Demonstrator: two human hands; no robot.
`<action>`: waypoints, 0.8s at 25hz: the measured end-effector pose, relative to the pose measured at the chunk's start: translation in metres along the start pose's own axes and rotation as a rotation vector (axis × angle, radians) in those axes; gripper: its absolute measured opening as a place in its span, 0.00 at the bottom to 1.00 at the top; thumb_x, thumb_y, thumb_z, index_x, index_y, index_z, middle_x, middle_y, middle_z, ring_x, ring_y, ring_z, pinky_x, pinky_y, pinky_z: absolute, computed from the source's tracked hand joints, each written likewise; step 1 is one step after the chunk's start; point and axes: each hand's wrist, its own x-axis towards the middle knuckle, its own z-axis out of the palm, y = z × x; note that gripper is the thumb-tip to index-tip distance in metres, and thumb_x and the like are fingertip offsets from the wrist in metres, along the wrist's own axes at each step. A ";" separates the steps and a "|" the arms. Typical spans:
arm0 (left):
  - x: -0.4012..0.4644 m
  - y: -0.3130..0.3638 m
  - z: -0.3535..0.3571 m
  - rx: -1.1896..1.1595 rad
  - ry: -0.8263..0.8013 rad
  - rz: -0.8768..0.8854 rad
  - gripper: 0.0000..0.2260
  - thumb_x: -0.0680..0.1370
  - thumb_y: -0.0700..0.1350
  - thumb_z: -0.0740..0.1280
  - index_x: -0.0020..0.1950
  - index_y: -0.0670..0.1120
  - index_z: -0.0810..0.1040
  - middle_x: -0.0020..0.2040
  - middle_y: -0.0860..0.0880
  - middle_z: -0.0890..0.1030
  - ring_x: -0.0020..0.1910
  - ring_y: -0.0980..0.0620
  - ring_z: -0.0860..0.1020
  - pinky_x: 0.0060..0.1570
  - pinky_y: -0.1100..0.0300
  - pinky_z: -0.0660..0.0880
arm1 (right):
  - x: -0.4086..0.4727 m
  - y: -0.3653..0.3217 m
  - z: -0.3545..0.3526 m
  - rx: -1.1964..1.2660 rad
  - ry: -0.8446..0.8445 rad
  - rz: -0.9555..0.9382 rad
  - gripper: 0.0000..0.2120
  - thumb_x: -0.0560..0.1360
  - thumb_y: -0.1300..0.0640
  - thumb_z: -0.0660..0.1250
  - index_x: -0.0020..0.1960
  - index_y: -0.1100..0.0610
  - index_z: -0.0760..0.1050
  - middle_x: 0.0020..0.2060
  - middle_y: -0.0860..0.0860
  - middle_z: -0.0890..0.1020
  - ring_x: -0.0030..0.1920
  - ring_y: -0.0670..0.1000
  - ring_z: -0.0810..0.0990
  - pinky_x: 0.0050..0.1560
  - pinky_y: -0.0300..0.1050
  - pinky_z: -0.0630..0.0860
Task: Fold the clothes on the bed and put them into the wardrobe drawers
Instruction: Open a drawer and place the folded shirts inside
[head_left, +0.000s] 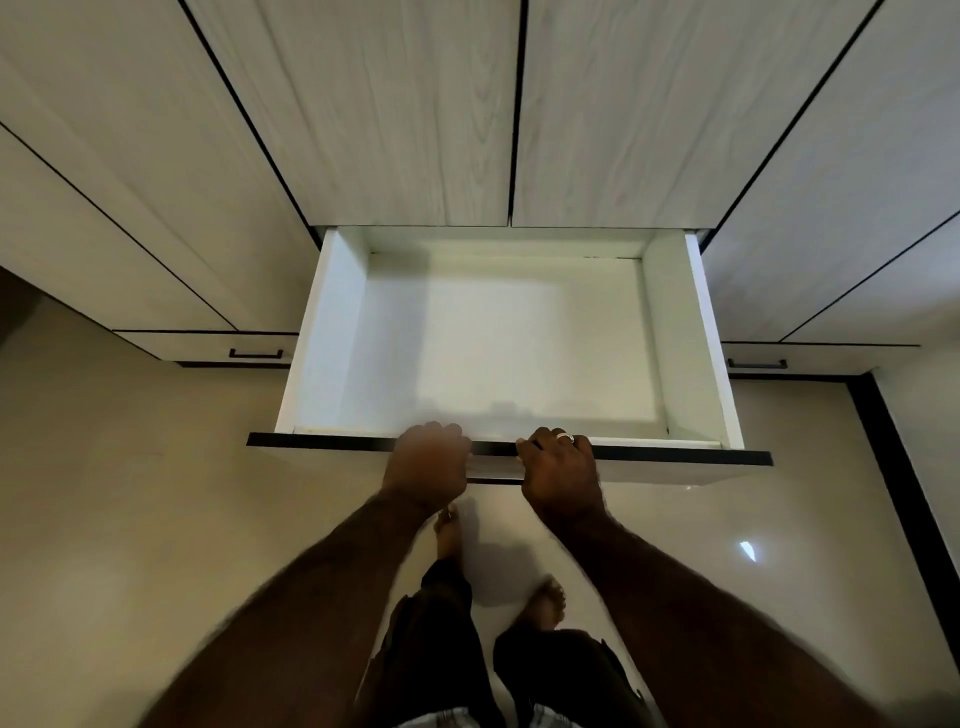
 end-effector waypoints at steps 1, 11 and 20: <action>-0.010 0.005 0.000 -0.001 -0.051 0.000 0.05 0.68 0.46 0.78 0.36 0.48 0.84 0.33 0.50 0.79 0.31 0.46 0.78 0.32 0.59 0.69 | -0.012 -0.004 0.001 0.005 -0.038 0.008 0.08 0.70 0.59 0.72 0.49 0.53 0.83 0.44 0.51 0.82 0.44 0.58 0.79 0.47 0.51 0.70; -0.025 0.014 -0.029 0.034 -0.323 0.122 0.11 0.78 0.52 0.64 0.55 0.48 0.79 0.53 0.47 0.81 0.53 0.43 0.80 0.45 0.54 0.69 | -0.040 -0.037 -0.034 -0.039 -0.306 0.124 0.11 0.75 0.52 0.65 0.53 0.50 0.83 0.48 0.51 0.83 0.49 0.57 0.83 0.52 0.53 0.75; 0.021 0.035 -0.064 -0.051 -0.067 0.637 0.30 0.76 0.50 0.69 0.76 0.39 0.74 0.70 0.41 0.79 0.68 0.41 0.78 0.63 0.46 0.77 | -0.085 -0.073 -0.075 -0.030 0.125 0.746 0.25 0.81 0.47 0.66 0.74 0.57 0.71 0.71 0.56 0.76 0.73 0.59 0.73 0.72 0.65 0.68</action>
